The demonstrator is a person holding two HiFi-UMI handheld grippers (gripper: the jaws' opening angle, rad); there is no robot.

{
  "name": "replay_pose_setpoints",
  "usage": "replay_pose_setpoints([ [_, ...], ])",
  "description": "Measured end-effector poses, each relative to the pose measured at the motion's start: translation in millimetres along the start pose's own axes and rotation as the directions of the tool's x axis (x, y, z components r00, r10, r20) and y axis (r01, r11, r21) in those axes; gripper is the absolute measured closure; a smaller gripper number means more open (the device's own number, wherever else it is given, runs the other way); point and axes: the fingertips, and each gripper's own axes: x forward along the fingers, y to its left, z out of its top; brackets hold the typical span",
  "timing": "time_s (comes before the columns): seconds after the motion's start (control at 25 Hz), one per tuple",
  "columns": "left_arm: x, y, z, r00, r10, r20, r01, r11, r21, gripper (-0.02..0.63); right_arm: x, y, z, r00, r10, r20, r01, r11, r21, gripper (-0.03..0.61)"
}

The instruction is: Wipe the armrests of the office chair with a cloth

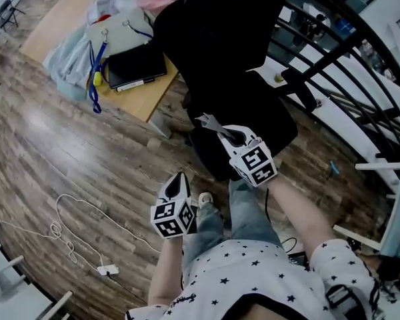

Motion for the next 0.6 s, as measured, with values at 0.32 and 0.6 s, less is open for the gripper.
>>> replay_pose_setpoints([
  [0.32,18,11,-14,0.998,0.048,-0.032,-0.049,0.998,-0.032,0.606,63,3,-23,0.991,0.107,-0.084,-0.113,0.99,-0.079,0.552],
  [0.6,29,16,-21,0.996,0.078,-0.045,-0.081,0.994,-0.068,0.606,105,12,-49,0.968,0.173,-0.183,-0.204,0.964,-0.172,0.554],
])
